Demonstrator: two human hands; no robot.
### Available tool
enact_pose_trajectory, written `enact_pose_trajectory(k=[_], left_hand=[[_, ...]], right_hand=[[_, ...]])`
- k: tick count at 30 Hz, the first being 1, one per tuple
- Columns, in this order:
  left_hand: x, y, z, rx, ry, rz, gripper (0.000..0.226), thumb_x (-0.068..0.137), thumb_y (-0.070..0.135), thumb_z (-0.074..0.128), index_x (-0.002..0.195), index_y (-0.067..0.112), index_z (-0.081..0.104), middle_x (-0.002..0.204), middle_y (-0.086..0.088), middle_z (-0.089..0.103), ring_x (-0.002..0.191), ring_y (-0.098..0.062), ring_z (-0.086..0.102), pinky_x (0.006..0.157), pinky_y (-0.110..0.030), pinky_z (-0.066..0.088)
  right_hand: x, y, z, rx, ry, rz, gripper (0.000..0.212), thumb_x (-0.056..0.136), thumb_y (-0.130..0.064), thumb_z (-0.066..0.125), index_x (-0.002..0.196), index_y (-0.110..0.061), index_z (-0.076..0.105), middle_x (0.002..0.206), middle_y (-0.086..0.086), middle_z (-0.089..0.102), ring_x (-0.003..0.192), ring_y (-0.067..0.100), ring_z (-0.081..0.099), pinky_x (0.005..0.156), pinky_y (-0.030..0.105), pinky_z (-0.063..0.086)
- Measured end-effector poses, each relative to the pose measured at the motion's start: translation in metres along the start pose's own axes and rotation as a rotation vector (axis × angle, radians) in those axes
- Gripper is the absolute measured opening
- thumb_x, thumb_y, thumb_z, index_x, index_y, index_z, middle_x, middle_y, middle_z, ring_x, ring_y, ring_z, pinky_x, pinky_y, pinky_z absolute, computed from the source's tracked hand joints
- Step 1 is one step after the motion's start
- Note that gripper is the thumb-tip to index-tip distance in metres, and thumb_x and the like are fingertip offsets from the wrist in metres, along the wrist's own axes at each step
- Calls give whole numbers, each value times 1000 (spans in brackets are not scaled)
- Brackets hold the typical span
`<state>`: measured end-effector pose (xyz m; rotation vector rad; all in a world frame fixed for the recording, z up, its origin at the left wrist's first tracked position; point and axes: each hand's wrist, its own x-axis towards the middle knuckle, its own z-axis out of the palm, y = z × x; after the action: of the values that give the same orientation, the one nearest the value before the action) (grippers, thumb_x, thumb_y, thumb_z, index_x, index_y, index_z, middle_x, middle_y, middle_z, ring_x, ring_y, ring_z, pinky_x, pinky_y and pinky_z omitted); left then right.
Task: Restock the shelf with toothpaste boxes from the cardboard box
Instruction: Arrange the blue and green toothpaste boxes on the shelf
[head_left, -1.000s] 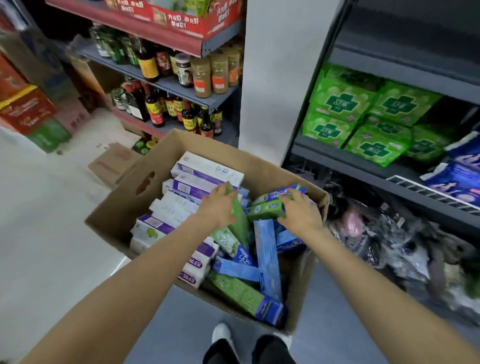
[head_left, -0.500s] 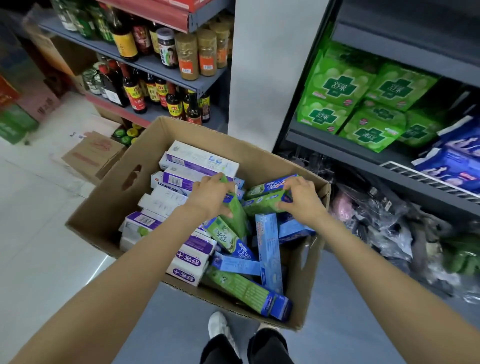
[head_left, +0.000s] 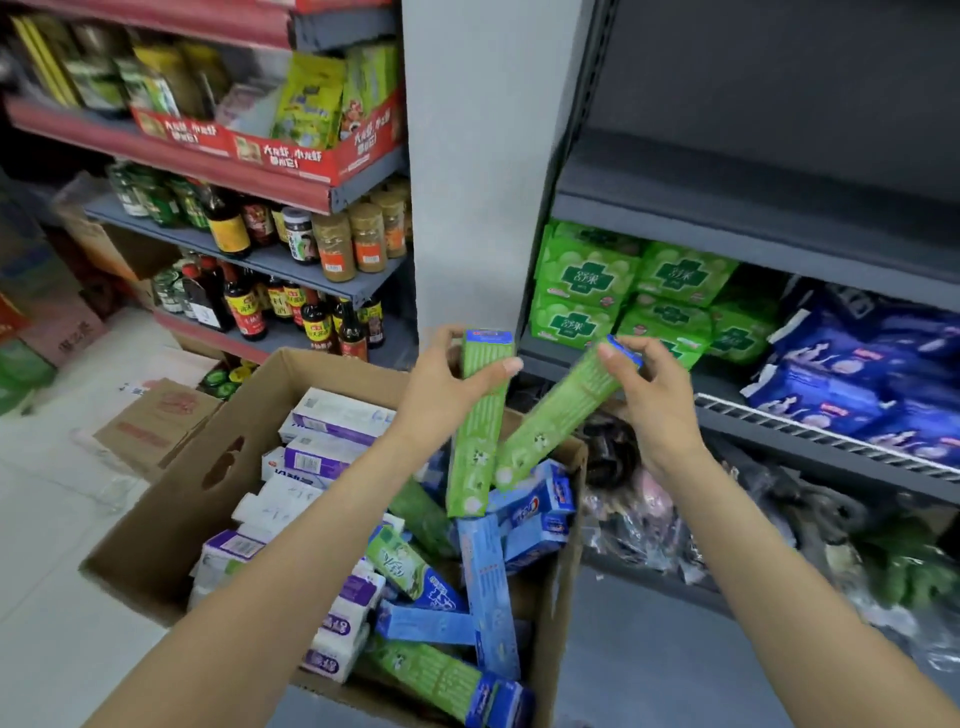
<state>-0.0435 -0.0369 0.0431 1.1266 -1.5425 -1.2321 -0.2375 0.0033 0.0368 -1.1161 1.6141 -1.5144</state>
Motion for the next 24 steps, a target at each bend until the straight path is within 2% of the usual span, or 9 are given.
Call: enact_pose_trajectory(k=[3, 7, 12, 14, 15, 17, 20, 22, 24], left_hand=[[14, 36, 42, -19, -106, 12, 7, 87, 23, 65, 84, 25, 59, 75, 12, 65, 59, 12, 59, 59, -8, 45], [33, 89, 114, -40, -162, 10, 11, 88, 30, 64, 81, 23, 60, 62, 11, 63, 49, -5, 61, 52, -20, 50], [66, 142, 211, 228, -170, 65, 41, 67, 48, 79, 97, 24, 66, 87, 11, 69, 79, -6, 65, 73, -24, 51], [78, 156, 249, 134, -134, -16, 42, 66, 43, 81, 96, 17, 67, 85, 1, 70, 72, -15, 67, 75, -36, 57], [82, 162, 267, 26, -114, -83, 39, 69, 39, 81, 95, 14, 66, 83, -5, 70, 61, -17, 66, 68, -39, 59], [91, 173, 301, -180, -126, -253, 48, 73, 35, 78, 107, 5, 61, 84, -15, 71, 44, -17, 61, 49, -33, 55], [107, 189, 342, -379, -255, -353, 49, 78, 38, 73, 112, 4, 62, 68, -12, 69, 44, -18, 62, 44, -25, 50], [121, 198, 364, -414, -369, -385, 47, 76, 44, 72, 108, 10, 68, 73, -10, 70, 54, -21, 66, 52, -28, 53], [139, 202, 383, -395, -380, -368, 37, 77, 42, 72, 99, 12, 71, 73, -9, 70, 56, -21, 66, 55, -29, 56]], right_hand=[[16, -23, -43, 155, 83, 37, 12, 91, -29, 59, 80, -24, 59, 87, 4, 58, 84, 20, 58, 79, 51, 53], [38, -49, -118, 159, 143, -46, 15, 95, -31, 52, 81, -24, 53, 88, 3, 56, 87, 21, 59, 65, 44, 57], [63, -94, -218, 2, 71, -282, 6, 96, -23, 52, 91, -21, 49, 81, 1, 53, 65, 5, 58, 48, 35, 55], [75, -106, -257, -47, 53, -417, 10, 93, -20, 57, 91, -27, 50, 89, 5, 56, 74, 9, 59, 60, 41, 57], [80, -111, -274, -113, 51, -512, 16, 90, -18, 61, 92, -29, 50, 92, 2, 58, 80, 10, 59, 69, 42, 56], [88, -112, -303, -300, 26, -707, 29, 82, -12, 69, 97, -29, 50, 97, -14, 58, 90, 6, 58, 82, 29, 50], [99, -99, -329, -652, -84, -1004, 39, 78, -7, 66, 110, -19, 48, 116, -4, 52, 110, 8, 49, 96, 10, 36], [113, -90, -346, -738, -169, -989, 35, 85, -15, 52, 117, -22, 42, 125, -4, 41, 115, 10, 41, 99, -1, 23], [132, -79, -362, -766, -215, -943, 35, 86, -20, 40, 120, -28, 38, 130, -8, 33, 121, 10, 33, 102, -3, 14]])
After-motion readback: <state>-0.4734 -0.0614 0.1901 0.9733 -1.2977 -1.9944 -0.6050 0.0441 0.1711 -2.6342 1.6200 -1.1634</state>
